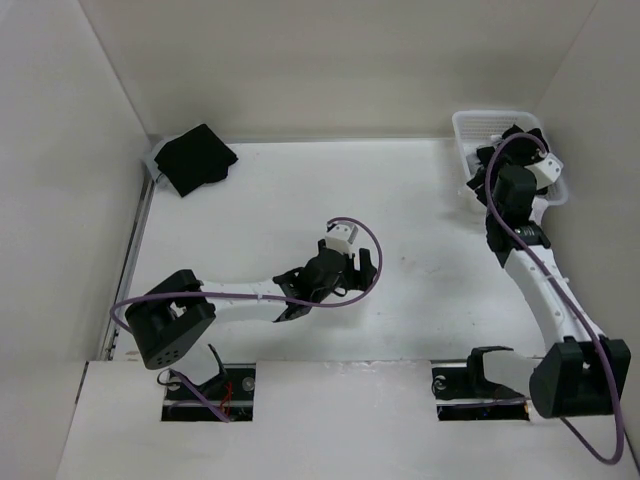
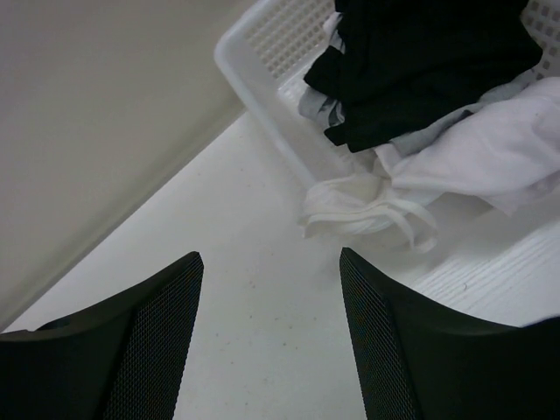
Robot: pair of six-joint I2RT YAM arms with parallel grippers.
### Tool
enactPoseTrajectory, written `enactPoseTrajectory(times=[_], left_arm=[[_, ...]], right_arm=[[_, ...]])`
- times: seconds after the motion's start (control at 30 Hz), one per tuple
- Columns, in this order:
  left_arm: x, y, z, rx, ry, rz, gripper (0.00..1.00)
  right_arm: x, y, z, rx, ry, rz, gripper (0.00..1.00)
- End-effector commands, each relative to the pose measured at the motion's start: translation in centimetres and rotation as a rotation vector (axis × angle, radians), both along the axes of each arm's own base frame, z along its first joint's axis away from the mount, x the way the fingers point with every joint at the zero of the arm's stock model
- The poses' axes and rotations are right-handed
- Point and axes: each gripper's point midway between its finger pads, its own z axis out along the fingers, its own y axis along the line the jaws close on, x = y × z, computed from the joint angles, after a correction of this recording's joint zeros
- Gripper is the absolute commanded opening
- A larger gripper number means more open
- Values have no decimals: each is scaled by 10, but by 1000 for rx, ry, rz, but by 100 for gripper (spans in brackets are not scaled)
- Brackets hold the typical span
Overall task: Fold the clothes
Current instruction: Grab the tank top from the pile
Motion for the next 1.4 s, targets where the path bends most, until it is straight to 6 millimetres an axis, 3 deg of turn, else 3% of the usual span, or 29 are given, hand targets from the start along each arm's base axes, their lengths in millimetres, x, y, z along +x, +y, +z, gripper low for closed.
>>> enactPoseTrajectory(times=[0.0,0.13,0.2,0.23,0.33,0.4,0.5,0.53,0.57,0.6,0.67,0.83,0.93,1.03,1.2,1.37], left_arm=[[3,-9,24,-63,-56,-21,72],[6,-4,24,-80,-67,-10,72],[6,-4,22,-82,-65,-8,73],[7,-4,22,-82,-66,-6,73],[9,-2,18,-74,-65,-1,73],[11,1,18,-79,-68,7,72],[15,10,21,-97,-95,18,72],[17,12,22,-108,-100,22,72],[18,13,22,-111,-101,22,72],[20,15,21,-120,-97,26,72],[23,15,17,-115,-89,28,72],[23,9,11,-110,-74,12,72],[23,9,11,-116,-68,10,72],[23,9,10,-121,-60,13,72],[22,10,10,-127,-60,9,72],[28,12,5,-118,-54,23,72]], right_arm=[[25,-17,20,-6,-52,-42,68],[41,-22,14,-14,-34,-50,64],[48,-31,7,-17,-26,-74,56],[53,-38,3,-15,-21,-91,48],[73,-64,-13,-5,14,-150,13],[89,-82,-27,-9,59,-182,4],[109,-112,-47,-14,120,-229,9],[115,-124,-54,-15,143,-252,19],[116,-127,-56,-16,148,-259,22],[123,-143,-70,-25,192,-289,38],[127,-155,-82,-29,220,-314,47],[132,-170,-90,-58,267,-332,50],[103,-167,-85,-77,291,-348,55],[98,-167,-83,-98,275,-348,59],[147,-189,-90,-69,251,-316,65],[175,-193,-107,-42,276,-305,66]])
